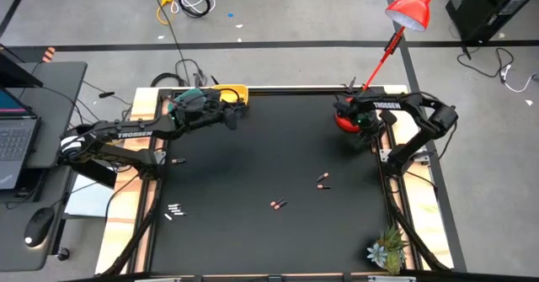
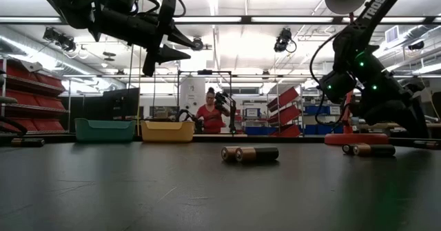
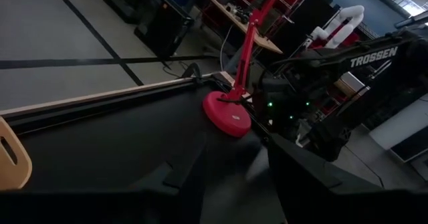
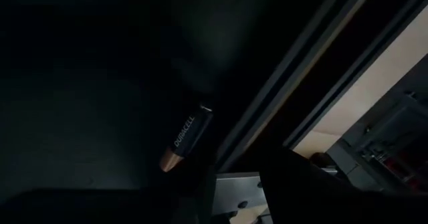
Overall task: Sort batteries
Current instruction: Put the black battery into the yellow bin
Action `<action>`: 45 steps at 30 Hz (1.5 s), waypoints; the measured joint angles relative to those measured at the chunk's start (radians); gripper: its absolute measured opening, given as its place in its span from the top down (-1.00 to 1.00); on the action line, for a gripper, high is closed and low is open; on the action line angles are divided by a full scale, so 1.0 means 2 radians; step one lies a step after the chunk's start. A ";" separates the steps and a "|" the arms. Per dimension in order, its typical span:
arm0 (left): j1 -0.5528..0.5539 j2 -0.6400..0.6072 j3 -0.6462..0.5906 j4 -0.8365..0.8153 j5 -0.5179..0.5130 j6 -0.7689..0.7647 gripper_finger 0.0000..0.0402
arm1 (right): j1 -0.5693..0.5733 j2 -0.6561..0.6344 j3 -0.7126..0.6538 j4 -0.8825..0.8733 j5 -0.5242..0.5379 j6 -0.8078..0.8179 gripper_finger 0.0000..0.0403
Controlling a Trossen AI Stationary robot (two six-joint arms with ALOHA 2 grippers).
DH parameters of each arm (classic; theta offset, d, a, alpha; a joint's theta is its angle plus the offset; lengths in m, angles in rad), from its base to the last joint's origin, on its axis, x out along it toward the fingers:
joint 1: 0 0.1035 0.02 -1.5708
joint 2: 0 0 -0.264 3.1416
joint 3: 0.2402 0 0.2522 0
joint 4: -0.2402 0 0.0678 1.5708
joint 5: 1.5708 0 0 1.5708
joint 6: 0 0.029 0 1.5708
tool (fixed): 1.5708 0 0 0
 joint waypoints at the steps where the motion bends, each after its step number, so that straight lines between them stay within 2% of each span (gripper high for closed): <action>1: 0.000 0.000 0.000 0.001 -0.001 0.001 0.19 | -0.002 0.000 0.000 0.000 0.000 -0.001 0.42; 10: 0.001 0.000 0.000 0.009 -0.004 0.011 0.19 | -0.016 0.012 -0.007 0.024 -0.047 -0.022 0.43; 12: 0.001 0.000 0.000 0.009 -0.004 0.011 0.19 | -0.016 0.019 -0.007 0.030 -0.084 -0.041 0.43; 15: 0.001 0.000 0.000 0.009 -0.004 0.011 0.19 | -0.008 0.017 0.002 0.047 -0.174 -0.072 0.43; 22: 0.001 0.000 0.000 0.008 -0.004 0.010 0.19 | 0.034 -0.029 0.053 0.023 -0.226 -0.061 0.43; 29: 0.001 0.000 0.000 0.008 -0.004 0.011 0.19 | 0.066 -0.038 0.066 -0.083 -0.193 0.012 0.43; 36: 0.001 0.000 0.000 0.008 -0.004 0.012 0.19 | 0.092 -0.038 0.028 -0.024 -0.201 0.089 0.43; 42: 0.001 -0.002 0.000 0.008 0.003 0.012 0.19 | 0.098 -0.038 0.023 -0.028 -0.160 0.077 0.39; 45: 0.001 -0.002 0.000 0.008 0.009 0.012 0.19 | 0.082 -0.038 0.023 -0.044 -0.136 0.075 0.39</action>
